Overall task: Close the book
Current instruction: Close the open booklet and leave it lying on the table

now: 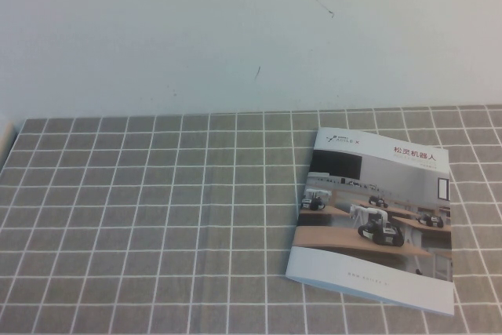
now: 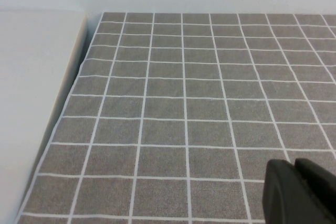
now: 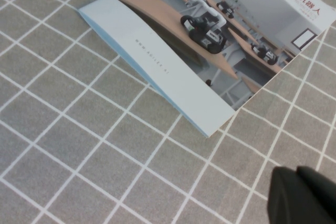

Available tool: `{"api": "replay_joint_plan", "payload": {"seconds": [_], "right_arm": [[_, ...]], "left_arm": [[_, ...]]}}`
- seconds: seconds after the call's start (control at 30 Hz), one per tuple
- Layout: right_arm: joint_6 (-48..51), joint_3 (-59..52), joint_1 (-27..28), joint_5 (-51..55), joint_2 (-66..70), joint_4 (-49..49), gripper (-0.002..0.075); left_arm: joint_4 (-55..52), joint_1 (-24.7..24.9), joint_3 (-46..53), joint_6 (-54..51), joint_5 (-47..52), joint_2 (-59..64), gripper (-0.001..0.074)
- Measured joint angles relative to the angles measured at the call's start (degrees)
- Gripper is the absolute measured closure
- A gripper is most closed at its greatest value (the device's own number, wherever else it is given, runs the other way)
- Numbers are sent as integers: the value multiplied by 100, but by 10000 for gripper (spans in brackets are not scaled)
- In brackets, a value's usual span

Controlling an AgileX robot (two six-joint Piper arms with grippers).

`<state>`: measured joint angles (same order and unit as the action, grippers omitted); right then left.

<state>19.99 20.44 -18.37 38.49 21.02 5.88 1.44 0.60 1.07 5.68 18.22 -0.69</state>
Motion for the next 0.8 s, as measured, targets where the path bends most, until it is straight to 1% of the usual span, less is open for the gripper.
{"api": "replay_joint_plan", "payload": {"seconds": [0.3, 0.37, 0.43, 0.53, 0.63, 0.8], "right_arm": [[0, 0, 0, 0, -19, 0, 729], [0, 0, 77, 0, -148, 12, 729], [0, -13, 314, 0, -377, 12, 729], [0, -170, 817, -173, -769, 12, 729], [21, -624, 1365, -586, -1281, -14, 729], [68, -1467, 1980, -1049, -2066, -111, 729]], "left_arm": [[0, 0, 0, 0, 0, 0, 738], [0, 0, 0, 0, 0, 0, 738], [0, 0, 0, 0, 0, 0, 738], [0, 0, 0, 0, 0, 0, 738], [0, 0, 0, 0, 0, 0, 738], [0, 0, 0, 0, 0, 0, 738]]}}
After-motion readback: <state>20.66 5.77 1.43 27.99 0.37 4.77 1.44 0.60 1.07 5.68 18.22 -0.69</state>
